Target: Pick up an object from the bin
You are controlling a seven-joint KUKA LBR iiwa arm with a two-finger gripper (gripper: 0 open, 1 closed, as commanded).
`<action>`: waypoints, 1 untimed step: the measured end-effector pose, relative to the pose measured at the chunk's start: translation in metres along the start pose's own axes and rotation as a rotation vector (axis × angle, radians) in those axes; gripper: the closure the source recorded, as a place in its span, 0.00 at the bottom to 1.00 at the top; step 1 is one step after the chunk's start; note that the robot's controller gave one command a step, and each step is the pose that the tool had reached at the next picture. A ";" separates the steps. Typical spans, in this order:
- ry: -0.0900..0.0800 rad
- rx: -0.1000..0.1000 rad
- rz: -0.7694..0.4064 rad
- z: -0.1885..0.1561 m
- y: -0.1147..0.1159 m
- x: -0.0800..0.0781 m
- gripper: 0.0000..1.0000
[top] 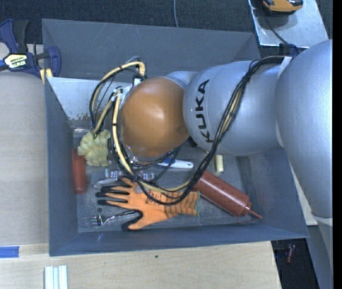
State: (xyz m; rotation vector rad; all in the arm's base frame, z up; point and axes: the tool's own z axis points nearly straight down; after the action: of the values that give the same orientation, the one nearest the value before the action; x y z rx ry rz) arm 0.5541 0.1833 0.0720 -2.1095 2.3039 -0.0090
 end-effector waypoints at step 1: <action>0.001 -0.001 0.399 -0.001 -0.001 0.001 1.00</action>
Offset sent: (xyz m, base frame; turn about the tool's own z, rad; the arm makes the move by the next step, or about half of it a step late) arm 0.0000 0.0000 0.0000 0.0000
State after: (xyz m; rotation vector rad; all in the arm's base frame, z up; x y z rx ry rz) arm 0.5549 0.1820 0.0734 -1.6119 2.6765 -0.0032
